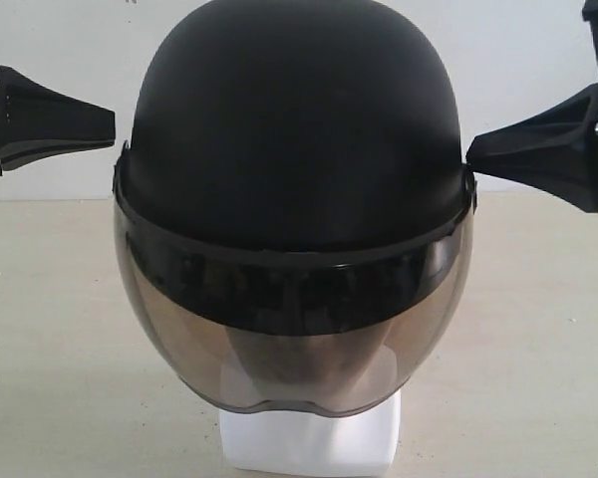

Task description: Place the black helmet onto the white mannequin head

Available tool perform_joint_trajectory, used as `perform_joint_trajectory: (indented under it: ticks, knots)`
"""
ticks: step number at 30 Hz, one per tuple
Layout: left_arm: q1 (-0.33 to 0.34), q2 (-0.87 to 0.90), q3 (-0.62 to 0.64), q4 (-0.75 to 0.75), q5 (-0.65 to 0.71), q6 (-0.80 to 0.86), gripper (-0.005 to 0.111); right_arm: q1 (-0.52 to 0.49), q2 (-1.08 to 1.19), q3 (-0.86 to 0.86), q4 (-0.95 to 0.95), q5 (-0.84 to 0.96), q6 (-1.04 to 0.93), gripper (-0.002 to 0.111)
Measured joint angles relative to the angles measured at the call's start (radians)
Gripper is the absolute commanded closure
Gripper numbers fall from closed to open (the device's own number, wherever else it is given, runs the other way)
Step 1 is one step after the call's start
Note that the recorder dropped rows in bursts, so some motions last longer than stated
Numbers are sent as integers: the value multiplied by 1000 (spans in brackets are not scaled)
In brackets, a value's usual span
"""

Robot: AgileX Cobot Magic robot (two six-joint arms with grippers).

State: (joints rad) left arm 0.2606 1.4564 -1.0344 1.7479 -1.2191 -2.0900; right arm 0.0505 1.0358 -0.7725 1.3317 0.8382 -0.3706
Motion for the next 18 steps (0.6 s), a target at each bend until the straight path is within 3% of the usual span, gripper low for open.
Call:
perform_joint_trajectory:
  ticks: [9, 18]
  knots:
    - [0, -14, 8, 0, 0, 0, 102, 2, -107, 0, -1, -9, 0, 108]
    - [0, -240, 144, 0, 0, -2, 102, 2, -383, 0, -431, 11, 24, 108]
